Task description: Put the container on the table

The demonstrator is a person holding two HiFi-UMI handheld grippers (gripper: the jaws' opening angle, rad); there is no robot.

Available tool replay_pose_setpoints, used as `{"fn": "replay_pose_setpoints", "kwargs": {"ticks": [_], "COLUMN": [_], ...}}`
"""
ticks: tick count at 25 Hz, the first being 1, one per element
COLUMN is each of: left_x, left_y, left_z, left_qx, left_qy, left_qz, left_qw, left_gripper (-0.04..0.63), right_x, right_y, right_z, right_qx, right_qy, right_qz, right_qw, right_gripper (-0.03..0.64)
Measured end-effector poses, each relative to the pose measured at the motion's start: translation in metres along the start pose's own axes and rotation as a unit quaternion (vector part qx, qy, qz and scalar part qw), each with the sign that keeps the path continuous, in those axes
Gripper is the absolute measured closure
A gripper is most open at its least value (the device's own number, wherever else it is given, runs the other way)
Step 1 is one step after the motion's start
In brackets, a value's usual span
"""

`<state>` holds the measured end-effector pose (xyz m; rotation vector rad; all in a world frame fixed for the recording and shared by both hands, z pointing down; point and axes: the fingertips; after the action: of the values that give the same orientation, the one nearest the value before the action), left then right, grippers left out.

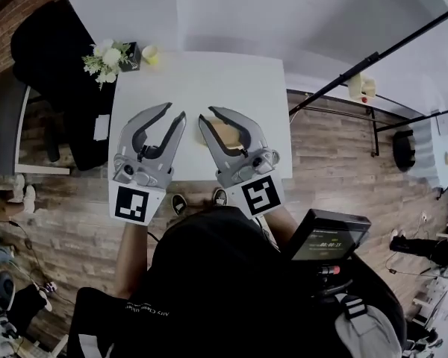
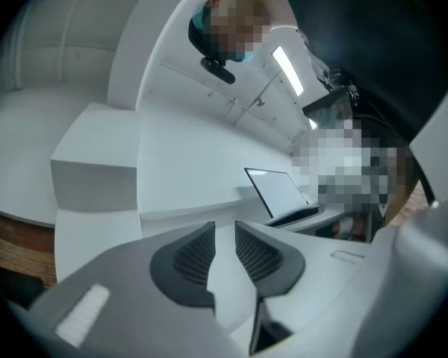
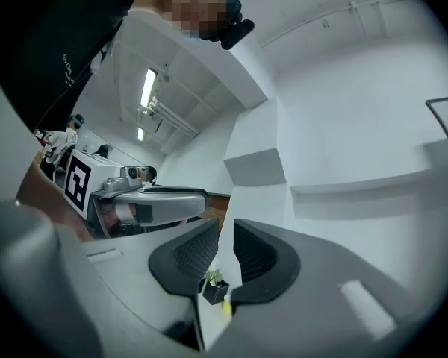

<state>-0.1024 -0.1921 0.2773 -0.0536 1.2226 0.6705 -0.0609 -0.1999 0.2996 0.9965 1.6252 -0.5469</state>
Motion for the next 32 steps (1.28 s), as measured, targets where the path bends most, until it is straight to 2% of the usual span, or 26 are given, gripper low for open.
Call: {"fn": "replay_pose_setpoints", "kwargs": {"ticks": [3, 11, 16, 29, 32], "left_x": [0.003, -0.029, -0.048, -0.104, -0.133], "left_y": [-0.001, 0.009, 0.021, 0.047, 0.061], "left_z": [0.003, 0.026, 0.041, 0.075, 0.084], "left_qx": [0.009, 0.007, 0.006, -0.012, -0.006], "left_qy": [-0.002, 0.026, 0.030, 0.049, 0.082], "left_qz": [0.014, -0.012, -0.033, -0.095, -0.144], "left_qw": [0.9999, 0.9996, 0.9990, 0.9942, 0.9862], "left_gripper": [0.544, 0.563, 0.571, 0.574, 0.574], "right_x": [0.001, -0.036, -0.058, -0.152, -0.171], "right_y": [0.004, 0.024, 0.032, 0.059, 0.065], "right_z": [0.001, -0.006, -0.010, -0.044, -0.048], "right_qx": [-0.006, -0.023, -0.029, -0.011, -0.009], "right_qy": [0.007, -0.006, -0.012, -0.067, -0.069], "right_qz": [0.003, -0.038, -0.056, -0.156, -0.177], "right_qw": [1.000, 0.999, 0.998, 0.985, 0.982], "right_gripper": [0.563, 0.580, 0.580, 0.604, 0.604]}}
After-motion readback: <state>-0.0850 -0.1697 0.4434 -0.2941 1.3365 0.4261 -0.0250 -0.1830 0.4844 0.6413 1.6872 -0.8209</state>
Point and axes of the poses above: the fingertips, and each gripper's own axes: y backward along the fingers, z to its right, x out of its top, and after that the axes turned 3 degrees about x, right-handed
